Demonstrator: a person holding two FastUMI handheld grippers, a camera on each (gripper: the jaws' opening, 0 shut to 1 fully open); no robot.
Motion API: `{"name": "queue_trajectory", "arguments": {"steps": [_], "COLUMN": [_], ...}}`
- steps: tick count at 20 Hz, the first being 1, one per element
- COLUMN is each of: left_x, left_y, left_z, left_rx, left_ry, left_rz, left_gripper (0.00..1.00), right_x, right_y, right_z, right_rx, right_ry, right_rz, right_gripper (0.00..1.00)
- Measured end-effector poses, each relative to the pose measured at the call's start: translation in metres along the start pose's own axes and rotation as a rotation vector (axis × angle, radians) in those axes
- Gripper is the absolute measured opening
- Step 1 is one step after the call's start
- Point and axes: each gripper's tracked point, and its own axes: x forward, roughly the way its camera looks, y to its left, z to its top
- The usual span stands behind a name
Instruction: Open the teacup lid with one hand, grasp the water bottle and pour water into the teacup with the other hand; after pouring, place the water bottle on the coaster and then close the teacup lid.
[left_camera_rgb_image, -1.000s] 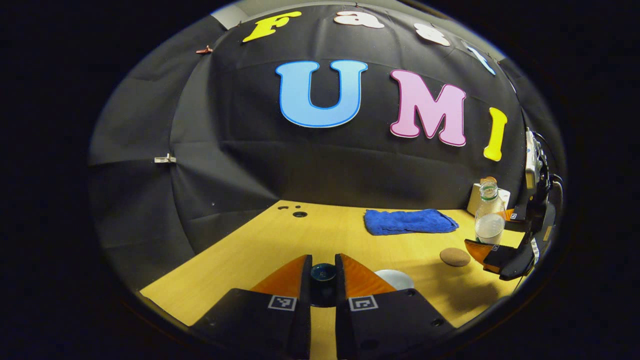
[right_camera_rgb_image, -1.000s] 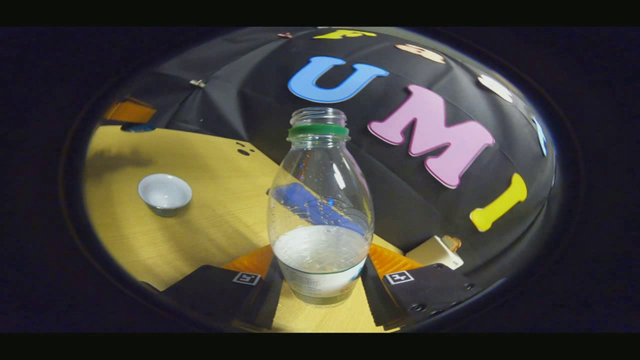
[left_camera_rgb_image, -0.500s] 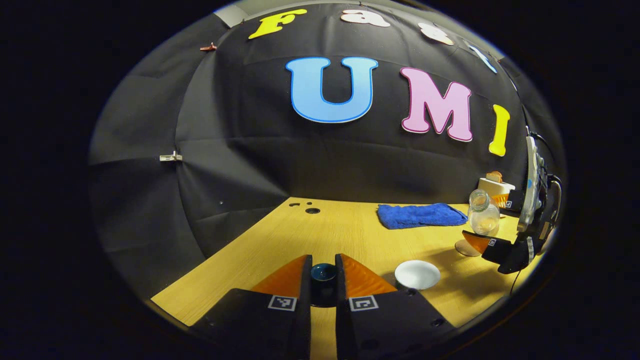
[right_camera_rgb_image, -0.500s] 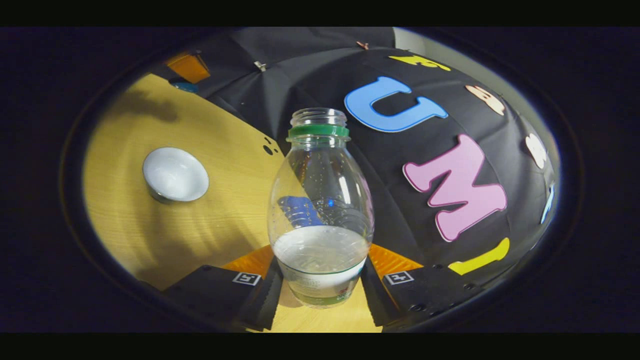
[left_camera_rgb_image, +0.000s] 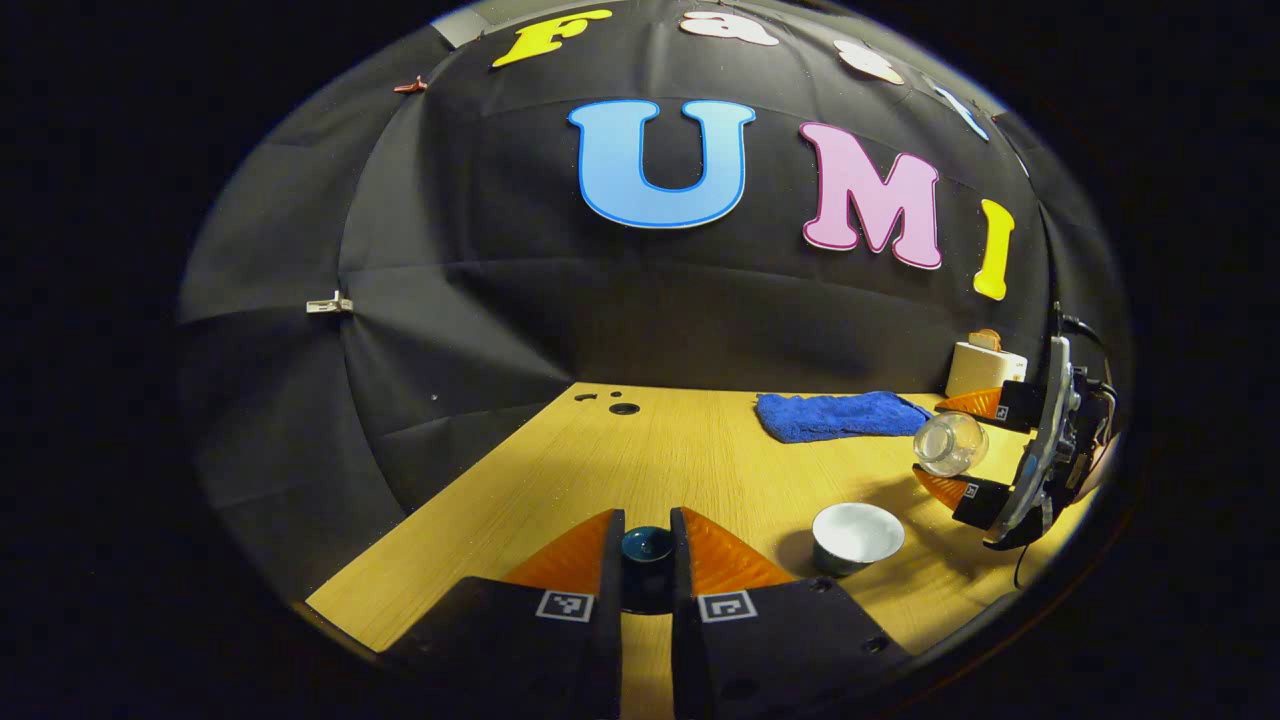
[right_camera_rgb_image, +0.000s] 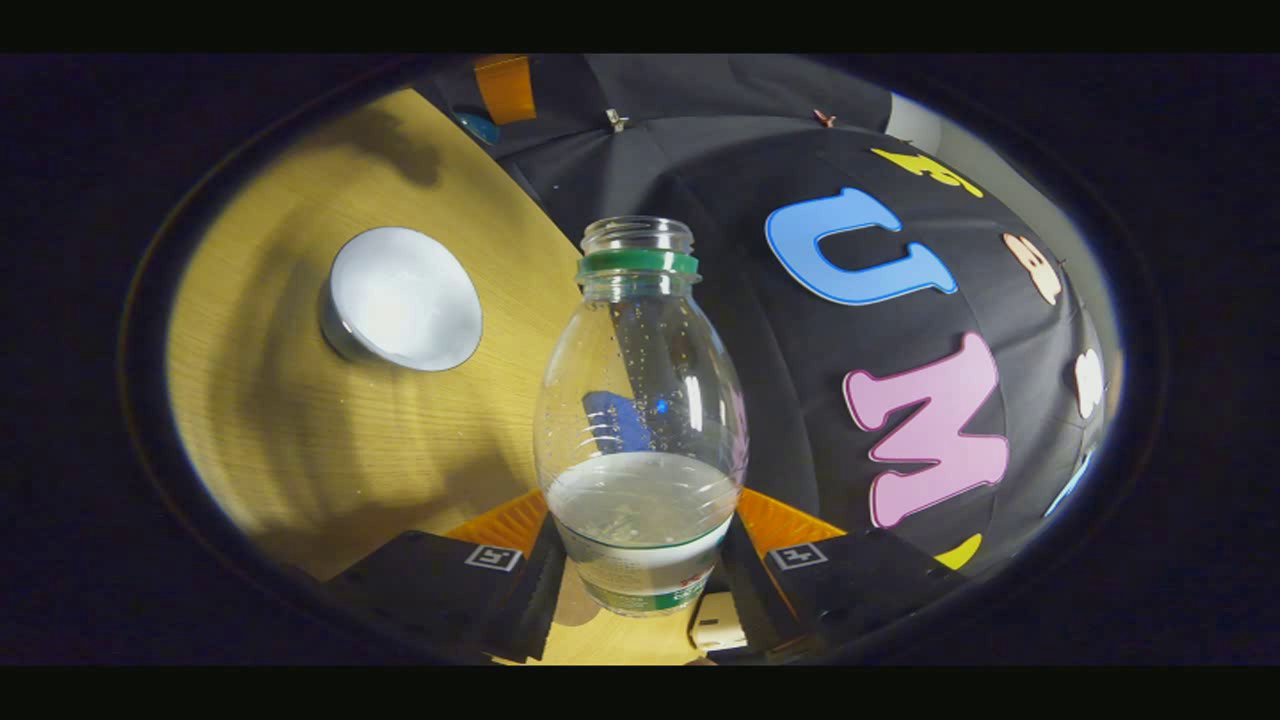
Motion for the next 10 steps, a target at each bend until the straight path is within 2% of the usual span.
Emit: {"name": "queue_trajectory", "arguments": {"steps": [10], "left_x": [0.001], "left_y": [0.011], "left_z": [-0.020], "left_rx": [0.024], "left_ry": [0.032], "left_rz": [-0.033], "left_gripper": [0.24], "right_x": [0.024], "right_y": [0.015], "right_z": [0.008], "right_rx": [-0.216], "right_ry": [-0.093], "right_rz": [-0.010], "right_gripper": [0.74]}}
